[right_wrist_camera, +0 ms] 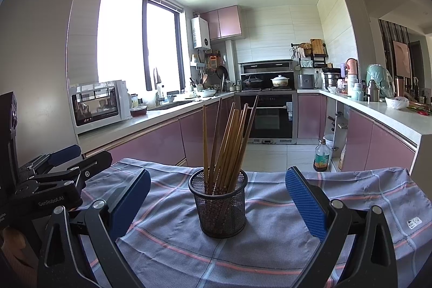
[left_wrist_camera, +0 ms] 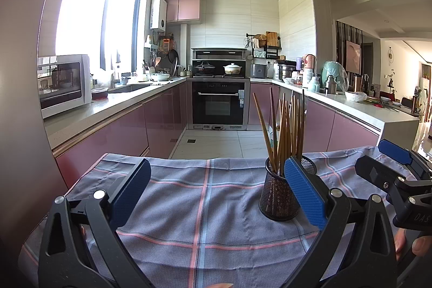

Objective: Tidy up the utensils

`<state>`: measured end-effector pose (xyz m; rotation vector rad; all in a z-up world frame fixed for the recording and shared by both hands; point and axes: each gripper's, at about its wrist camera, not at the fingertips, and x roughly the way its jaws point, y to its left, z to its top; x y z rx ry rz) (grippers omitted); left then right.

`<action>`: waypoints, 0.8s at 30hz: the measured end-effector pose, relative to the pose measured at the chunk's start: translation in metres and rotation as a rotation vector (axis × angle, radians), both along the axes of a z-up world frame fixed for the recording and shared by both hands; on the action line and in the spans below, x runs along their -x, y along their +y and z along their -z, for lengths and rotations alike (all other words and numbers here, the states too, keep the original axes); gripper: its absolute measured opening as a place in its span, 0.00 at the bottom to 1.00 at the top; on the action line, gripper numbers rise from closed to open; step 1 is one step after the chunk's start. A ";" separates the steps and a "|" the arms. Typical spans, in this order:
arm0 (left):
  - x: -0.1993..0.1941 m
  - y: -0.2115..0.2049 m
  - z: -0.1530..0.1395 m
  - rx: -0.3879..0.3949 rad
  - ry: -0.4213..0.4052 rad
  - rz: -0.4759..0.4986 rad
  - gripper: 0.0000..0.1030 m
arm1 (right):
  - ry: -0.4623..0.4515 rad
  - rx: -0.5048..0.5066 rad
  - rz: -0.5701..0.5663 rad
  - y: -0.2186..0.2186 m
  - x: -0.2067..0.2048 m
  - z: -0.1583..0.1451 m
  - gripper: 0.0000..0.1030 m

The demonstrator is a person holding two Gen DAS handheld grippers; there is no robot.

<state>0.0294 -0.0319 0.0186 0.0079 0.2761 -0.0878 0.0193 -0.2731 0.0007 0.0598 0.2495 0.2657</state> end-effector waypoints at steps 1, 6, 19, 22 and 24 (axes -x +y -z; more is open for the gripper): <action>0.000 0.000 0.000 0.000 0.001 0.000 0.95 | -0.001 0.001 0.001 0.000 0.000 0.000 0.94; 0.000 0.000 0.000 0.000 0.000 0.000 0.95 | 0.003 -0.001 -0.002 0.000 0.000 0.000 0.94; 0.000 -0.001 0.001 0.001 0.002 0.001 0.95 | 0.004 -0.001 0.000 -0.001 0.000 -0.001 0.94; 0.000 -0.001 0.001 0.002 0.002 0.000 0.95 | 0.004 -0.002 -0.001 -0.001 0.000 -0.001 0.94; 0.000 -0.001 0.001 0.002 0.002 0.001 0.95 | 0.004 -0.002 -0.001 -0.001 0.000 -0.001 0.94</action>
